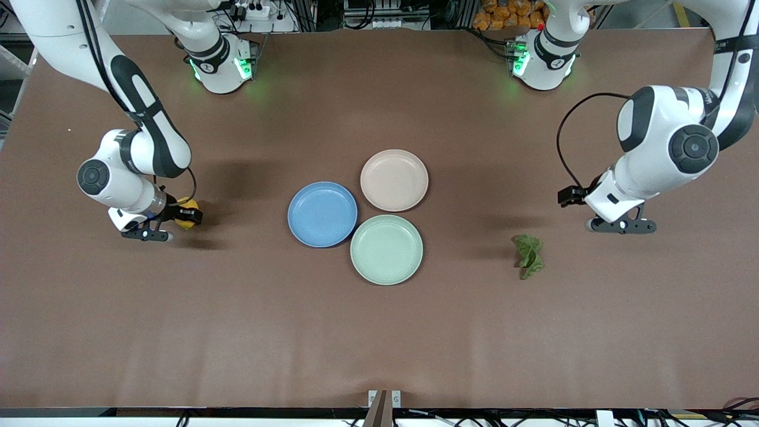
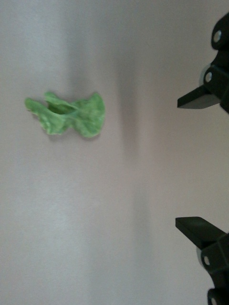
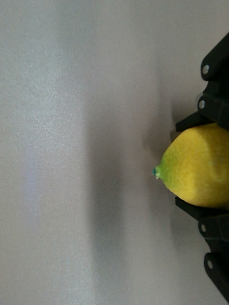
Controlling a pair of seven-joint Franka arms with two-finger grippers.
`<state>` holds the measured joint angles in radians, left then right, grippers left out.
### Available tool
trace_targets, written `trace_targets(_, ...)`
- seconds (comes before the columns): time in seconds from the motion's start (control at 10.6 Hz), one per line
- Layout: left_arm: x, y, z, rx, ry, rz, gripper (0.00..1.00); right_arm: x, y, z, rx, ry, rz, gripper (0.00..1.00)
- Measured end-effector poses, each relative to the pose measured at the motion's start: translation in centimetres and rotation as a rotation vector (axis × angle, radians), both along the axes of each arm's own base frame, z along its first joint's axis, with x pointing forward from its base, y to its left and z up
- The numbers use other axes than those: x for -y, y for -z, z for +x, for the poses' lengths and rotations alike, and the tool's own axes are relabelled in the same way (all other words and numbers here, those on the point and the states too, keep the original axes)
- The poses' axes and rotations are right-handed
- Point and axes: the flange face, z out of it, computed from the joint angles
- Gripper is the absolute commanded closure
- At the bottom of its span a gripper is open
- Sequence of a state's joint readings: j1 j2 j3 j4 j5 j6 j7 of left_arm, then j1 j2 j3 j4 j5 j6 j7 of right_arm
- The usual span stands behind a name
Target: Pick lemon and lettuce from blue and beige plates
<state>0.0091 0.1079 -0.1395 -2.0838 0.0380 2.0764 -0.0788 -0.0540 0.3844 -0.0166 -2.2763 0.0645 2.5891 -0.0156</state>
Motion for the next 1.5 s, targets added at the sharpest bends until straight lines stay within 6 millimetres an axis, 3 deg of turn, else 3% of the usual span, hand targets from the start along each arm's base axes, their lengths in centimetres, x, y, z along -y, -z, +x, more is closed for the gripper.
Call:
trace_targets(0.09,-0.1,-0.1,-1.4,0.002,0.001,0.005,0.00,-0.1,0.2,0.0,0.000,-0.001,0.000,0.00)
trace_targets(0.19,-0.2,-0.6,-2.4,0.011,0.001,0.009,0.00,-0.1,0.3,0.0,-0.001,-0.001,0.000,0.00)
trace_targets(0.38,-0.1,-2.8,-2.6,0.065,0.004,0.008,0.00,-0.2,0.3,0.0,-0.002,-0.002,0.001,0.00)
trace_targets(0.66,1.5,-9.0,-0.5,0.198,0.026,-0.009,0.00,-0.3,-1.2,0.9,-0.048,-0.005,0.011,0.00)
trace_targets(1.03,2.4,-15.9,-0.2,0.202,0.036,-0.006,0.00,0.1,-9.3,4.1,-0.061,-0.018,0.025,0.00)
trace_targets(1.5,2.0,-22.3,-0.7,0.150,0.018,-0.011,0.00,1.1,-17.5,4.3,-0.019,-0.117,0.005,0.00)
